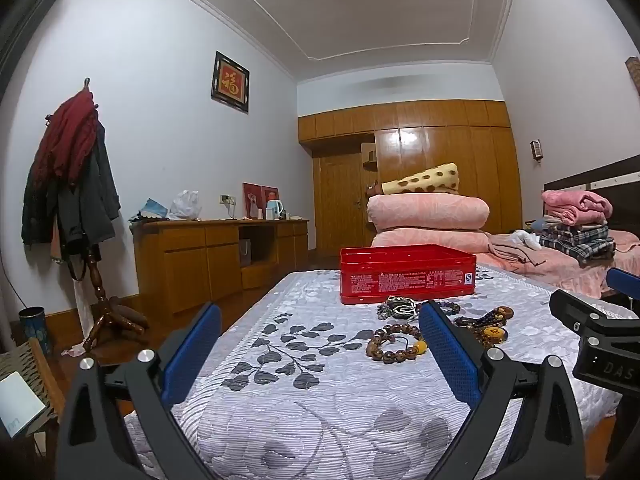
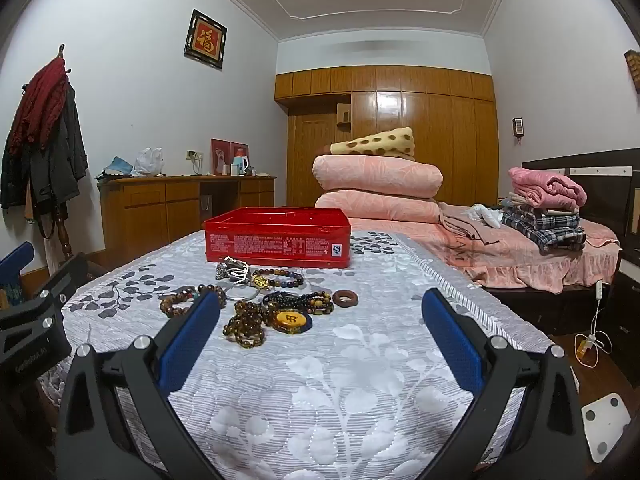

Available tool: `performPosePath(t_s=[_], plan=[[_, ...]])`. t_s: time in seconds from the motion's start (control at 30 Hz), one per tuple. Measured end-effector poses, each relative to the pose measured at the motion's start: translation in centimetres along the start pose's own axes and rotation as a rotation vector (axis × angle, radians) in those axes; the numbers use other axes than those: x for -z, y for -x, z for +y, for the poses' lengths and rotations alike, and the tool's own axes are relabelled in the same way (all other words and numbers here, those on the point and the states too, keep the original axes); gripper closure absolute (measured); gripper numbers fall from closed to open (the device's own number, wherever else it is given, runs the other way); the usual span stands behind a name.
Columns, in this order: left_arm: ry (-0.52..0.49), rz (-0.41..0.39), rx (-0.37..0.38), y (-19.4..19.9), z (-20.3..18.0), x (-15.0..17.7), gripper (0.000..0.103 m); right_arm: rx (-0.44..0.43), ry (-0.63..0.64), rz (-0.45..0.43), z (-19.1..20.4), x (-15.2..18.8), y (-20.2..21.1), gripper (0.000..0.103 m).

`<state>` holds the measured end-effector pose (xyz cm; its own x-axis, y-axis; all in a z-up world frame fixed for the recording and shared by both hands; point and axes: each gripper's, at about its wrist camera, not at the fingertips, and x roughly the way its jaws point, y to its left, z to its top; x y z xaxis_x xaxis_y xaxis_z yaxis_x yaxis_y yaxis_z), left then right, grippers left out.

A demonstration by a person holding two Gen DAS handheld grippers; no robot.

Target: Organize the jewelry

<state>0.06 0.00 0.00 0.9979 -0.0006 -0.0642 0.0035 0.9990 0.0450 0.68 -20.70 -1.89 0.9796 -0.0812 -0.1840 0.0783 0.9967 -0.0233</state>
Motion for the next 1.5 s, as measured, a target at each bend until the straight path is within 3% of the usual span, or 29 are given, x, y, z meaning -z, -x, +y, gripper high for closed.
performPosePath(t_s=[1.5], plan=[[0.002, -0.012, -0.002, -0.17, 0.12, 0.02, 0.006, -0.001, -0.005, 0.000, -0.06, -0.08, -0.04, 0.005]])
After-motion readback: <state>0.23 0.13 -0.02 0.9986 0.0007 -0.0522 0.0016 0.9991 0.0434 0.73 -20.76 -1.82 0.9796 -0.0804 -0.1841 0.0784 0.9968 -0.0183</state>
